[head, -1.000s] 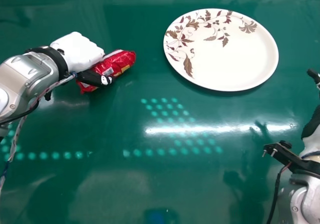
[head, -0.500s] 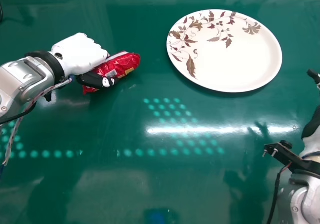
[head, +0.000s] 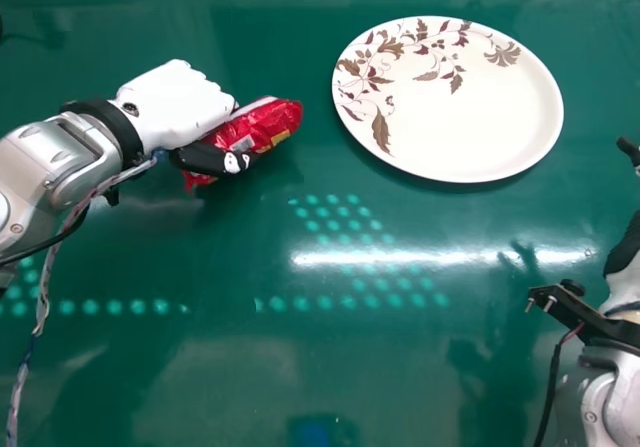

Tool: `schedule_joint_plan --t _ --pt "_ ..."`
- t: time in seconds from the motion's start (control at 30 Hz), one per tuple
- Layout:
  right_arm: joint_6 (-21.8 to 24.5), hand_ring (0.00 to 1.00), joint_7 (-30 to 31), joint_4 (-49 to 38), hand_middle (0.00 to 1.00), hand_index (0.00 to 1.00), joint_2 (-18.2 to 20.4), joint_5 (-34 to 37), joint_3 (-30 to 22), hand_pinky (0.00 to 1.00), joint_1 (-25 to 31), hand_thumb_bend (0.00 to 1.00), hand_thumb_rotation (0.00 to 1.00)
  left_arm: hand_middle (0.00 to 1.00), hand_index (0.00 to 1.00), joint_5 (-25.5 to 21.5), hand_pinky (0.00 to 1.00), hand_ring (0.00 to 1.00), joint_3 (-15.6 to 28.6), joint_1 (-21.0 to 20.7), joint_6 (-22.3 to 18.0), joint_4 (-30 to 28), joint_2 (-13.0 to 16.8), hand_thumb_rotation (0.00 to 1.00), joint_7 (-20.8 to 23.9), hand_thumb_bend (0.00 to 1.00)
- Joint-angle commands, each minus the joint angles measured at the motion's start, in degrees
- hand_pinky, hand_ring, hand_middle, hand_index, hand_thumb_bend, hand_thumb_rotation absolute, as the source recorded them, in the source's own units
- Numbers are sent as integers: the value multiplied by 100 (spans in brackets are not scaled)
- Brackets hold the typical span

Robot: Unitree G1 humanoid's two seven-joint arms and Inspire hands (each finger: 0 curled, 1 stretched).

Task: Pick up biscuit and place it in the plate

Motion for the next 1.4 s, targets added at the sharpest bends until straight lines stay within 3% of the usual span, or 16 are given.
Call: schedule_joint_plan --t 0.0,0.1,0.17,0.27,0.4,0.57,0.63,0.73,0.83,0.9,1.03,1.1,1.17,1.23,1.37 --pt "10 79 -22 29 81 76 38 -12 -29 73 16 49 20 42 49 -177 34 38 186 -166 -221 34 -2 3 311 49" --pt "42 80 -27 27 81 76 33 -30 -24 74 9 50 22 36 48 -216 29 31 262 -330 -403 156 -23 3 612 50" --pt "44 79 -19 34 81 76 31 -24 -23 74 5 50 22 42 49 -262 27 29 295 -475 -450 194 -46 1 637 51" --pt "32 78 -20 49 79 75 35 -39 -14 72 7 50 22 43 50 -362 27 29 401 -652 -103 -38 -214 0 330 51" --pt "3 79 -32 91 80 74 33 -77 -11 72 -7 50 23 47 49 -519 26 29 604 -680 -105 -37 -485 0 831 51" --pt "-6 78 -30 126 79 74 37 -51 -26 71 -44 50 23 45 49 -583 25 28 492 -860 -234 119 -713 0 943 51" --pt "-18 79 -23 163 80 74 22 -40 -46 72 -70 50 23 43 48 -542 20 21 413 -960 -159 150 -885 0 885 51" --pt "-5 80 -13 216 81 75 -4 -25 -74 74 -122 51 24 39 50 -391 20 23 227 -1184 114 320 -1252 0 741 50" --pt "13 80 -21 256 81 75 2 1 -96 74 -188 51 24 39 50 -471 19 24 78 -1439 279 730 -1685 0 712 50" --pt "20 81 -8 274 81 76 -5 20 -115 75 -219 51 23 46 49 -397 18 24 -58 -1609 297 1060 -1913 0 889 51" --pt "16 81 12 287 82 77 3 69 -148 75 -239 52 22 41 53 -293 20 28 -318 -2009 341 1793 -2323 0 1111 50" --pt "-38 80 30 317 81 77 -3 75 -155 74 -244 52 22 40 52 -329 18 25 -419 -2237 271 2295 -2539 0 1336 50" --pt "-67 79 52 342 79 77 -23 67 -164 72 -252 50 20 46 49 -353 13 20 -510 -2449 128 2810 -2708 0 1636 51" --pt "-55 79 61 359 79 77 -35 49 -174 72 -266 50 20 41 51 -338 17 25 -615 -2672 37 3307 -2852 0 1844 50" --pt "-42 81 67 395 82 76 -53 38 -192 74 -304 51 21 38 50 -368 11 18 -778 -3104 -78 4287 -3202 0 2296 50"
